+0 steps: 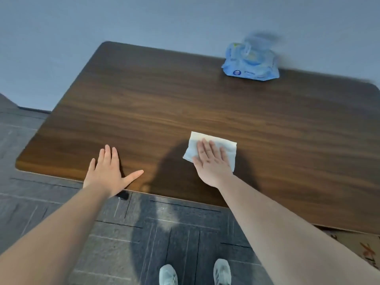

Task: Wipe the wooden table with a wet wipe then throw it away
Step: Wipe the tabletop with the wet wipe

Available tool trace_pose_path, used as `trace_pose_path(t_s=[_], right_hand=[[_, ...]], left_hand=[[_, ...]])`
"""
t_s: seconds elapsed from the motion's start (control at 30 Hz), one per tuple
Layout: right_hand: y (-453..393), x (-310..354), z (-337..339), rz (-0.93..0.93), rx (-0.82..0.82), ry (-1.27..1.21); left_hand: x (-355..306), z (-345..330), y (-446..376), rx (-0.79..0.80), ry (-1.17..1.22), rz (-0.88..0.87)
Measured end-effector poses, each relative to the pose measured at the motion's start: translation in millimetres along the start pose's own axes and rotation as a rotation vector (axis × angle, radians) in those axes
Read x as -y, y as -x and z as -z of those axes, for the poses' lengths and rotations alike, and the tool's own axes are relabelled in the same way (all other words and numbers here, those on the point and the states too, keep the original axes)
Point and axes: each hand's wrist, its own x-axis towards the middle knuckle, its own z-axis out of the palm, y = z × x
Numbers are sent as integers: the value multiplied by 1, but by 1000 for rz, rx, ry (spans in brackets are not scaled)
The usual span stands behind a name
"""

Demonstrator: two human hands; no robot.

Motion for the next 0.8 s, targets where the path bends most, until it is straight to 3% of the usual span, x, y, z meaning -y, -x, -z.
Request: trace_pose_path(t_s=[0.2,0.47,0.6,0.8], right_hand=[[-62,147,-11,212,64,61],[-111,304,-31,473,83,166],[-118,332,-37,539,79,185],[-99,309,-33,582,78,210]], left_hand=[[120,-9,-12,4,61,155],[134,-20,-15,-56,187,114],[135,-24,-13,-71,298,114],[134,-23,-14,-57,241,109]])
